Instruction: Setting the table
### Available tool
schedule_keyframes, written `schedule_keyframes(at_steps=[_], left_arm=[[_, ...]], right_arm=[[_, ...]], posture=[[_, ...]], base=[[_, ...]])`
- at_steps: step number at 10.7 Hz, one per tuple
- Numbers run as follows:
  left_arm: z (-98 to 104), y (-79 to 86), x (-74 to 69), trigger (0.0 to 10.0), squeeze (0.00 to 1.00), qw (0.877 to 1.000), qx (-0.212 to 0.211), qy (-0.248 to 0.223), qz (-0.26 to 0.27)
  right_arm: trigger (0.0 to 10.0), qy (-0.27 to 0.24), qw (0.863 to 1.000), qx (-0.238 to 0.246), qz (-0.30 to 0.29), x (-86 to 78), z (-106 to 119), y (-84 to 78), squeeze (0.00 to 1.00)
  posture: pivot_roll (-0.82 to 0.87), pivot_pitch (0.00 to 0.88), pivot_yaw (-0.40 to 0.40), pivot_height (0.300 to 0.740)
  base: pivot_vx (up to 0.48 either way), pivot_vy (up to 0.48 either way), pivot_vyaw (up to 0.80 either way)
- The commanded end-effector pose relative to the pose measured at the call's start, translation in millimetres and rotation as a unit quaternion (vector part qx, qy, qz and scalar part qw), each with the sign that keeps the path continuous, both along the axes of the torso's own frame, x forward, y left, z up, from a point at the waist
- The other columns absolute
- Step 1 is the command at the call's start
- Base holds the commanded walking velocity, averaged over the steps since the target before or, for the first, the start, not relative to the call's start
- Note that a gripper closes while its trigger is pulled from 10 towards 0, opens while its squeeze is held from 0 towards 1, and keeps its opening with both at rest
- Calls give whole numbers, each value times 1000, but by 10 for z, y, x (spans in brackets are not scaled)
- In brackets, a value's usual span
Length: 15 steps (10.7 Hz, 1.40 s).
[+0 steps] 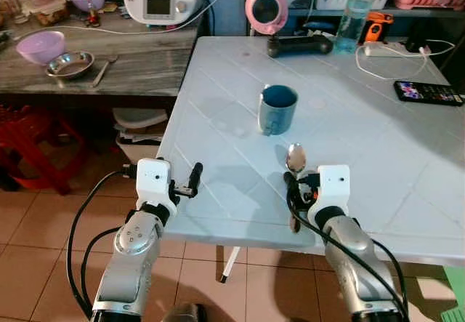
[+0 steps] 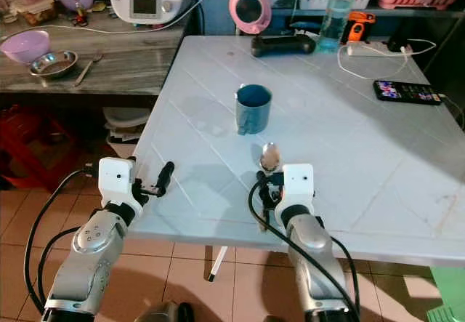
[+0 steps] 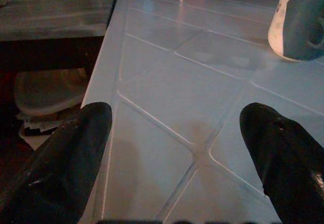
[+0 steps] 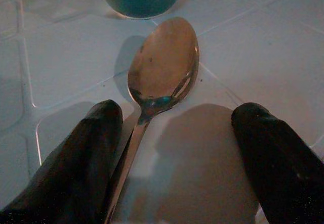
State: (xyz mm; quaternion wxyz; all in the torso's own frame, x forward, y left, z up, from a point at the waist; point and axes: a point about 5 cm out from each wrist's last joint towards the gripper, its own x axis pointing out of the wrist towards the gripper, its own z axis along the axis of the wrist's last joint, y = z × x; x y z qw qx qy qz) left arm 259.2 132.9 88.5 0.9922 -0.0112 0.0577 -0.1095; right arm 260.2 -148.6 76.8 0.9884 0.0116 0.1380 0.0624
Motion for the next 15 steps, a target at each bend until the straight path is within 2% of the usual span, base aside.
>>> schedule_keyframes(at_steps=[1, 2, 4, 6, 7, 8, 9, 10, 11, 12, 15], left_arm=[[28, 16, 8, 10000, 0, 1000, -1, -2, -1], [29, 15, 10, 10000, 0, 1000, -1, -2, -1], [20, 5, 4, 10000, 0, 1000, -2, 1, -3], [19, -3, 6, 10000, 0, 1000, -3, 2, -6], [18, -5, 5, 10000, 0, 1000, -4, 2, -7], [12, -16, 2, 10000, 0, 1000, -6, 4, -10], [10, -26, -2, 10000, 0, 1000, -7, 5, -12], [3, -38, -8, 10000, 0, 1000, -9, 8, -16], [-5, -56, -20, 10000, 0, 1000, -14, 12, -23], [-6, -79, -36, 10000, 0, 999, -22, 13, -33], [-8, -127, -68, 10000, 0, 998, -33, 15, -50]], right_arm=[[10000, 21, 999, 19, 19, -20, -44, 74, 0], [10000, 23, 999, 26, 37, -34, -35, 107, 0], [10000, 6, 998, 44, 36, -3, 83, 134, 0], [10000, 23, 996, 80, 32, -13, 76, 145, 0], [9725, 43, 995, 80, 36, -13, 45, 139, 0], [2745, 107, 990, 71, 54, -79, -100, 164, 0], [392, 131, 987, 77, 57, -110, -161, 166, 0], [0, 157, 983, 75, 55, -130, -220, 146, 0], [0, 182, 979, 61, 63, -153, -283, 117, 0], [39, 202, 975, 70, 56, -169, -334, 90, 0], [0, 256, 957, 134, 26, -235, -491, 34, 0]], posture=[[-24, 46, 63, 740], [-24, 47, 61, 740], [-27, 49, 60, 740], [-27, 52, 62, 740], [-28, 52, 61, 740], [-29, 53, 61, 740], [-27, 54, 60, 740], [-27, 55, 60, 740], [-26, 57, 57, 740], [-24, 57, 54, 740], [-22, 58, 51, 740]], base=[[0, 0, 0], [0, 0, 0], [0, 0, 0], [0, 0, 0], [0, 0, 0], [0, 0, 0], [0, 0, 0], [0, 0, 0], [0, 0, 0], [0, 0, 0], [0, 0, 0]])
